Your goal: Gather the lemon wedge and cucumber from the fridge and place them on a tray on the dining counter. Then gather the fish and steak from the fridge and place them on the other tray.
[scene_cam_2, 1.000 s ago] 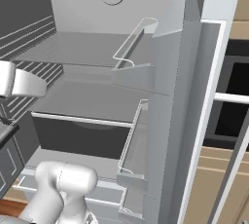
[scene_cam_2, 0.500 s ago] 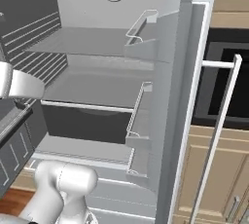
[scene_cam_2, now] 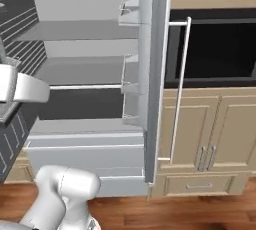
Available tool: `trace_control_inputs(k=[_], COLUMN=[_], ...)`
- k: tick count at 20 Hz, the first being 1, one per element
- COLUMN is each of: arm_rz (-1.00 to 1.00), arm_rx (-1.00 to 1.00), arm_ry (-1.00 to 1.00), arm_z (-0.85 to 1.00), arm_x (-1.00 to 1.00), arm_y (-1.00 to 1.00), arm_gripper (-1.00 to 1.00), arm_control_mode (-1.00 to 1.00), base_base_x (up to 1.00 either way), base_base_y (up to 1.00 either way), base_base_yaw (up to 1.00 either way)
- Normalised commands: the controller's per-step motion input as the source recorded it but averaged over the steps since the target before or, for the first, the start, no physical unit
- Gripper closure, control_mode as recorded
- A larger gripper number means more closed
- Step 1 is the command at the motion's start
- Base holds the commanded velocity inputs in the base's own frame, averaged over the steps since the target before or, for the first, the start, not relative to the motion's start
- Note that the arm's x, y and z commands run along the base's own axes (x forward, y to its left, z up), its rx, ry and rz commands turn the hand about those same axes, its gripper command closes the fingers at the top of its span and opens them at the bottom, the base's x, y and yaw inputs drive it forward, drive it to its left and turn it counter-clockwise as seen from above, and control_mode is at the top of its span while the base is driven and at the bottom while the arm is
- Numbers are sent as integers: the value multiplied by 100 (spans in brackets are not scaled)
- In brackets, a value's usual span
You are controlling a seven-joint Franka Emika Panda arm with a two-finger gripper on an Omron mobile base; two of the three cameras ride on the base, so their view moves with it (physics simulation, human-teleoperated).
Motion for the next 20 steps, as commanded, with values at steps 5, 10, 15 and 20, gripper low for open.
trace_control_inputs(k=[5, 10, 15, 20], arm_rz=[0, 0, 0, 0], arm_rx=[0, 0, 0, 0], arm_ry=[0, 0, 0, 0], arm_z=[0, 0, 0, 0], arm_x=[0, 0, 0, 0], arm_y=[0, 0, 0, 0], arm_gripper=[100, 100, 100, 100], arm_control_mode=[100, 100, 100, 100], base_base_x=[-70, -39, -24, -16], base_base_y=[-1, -22, -41, -65], base_base_yaw=[-48, -54, -53, -46])
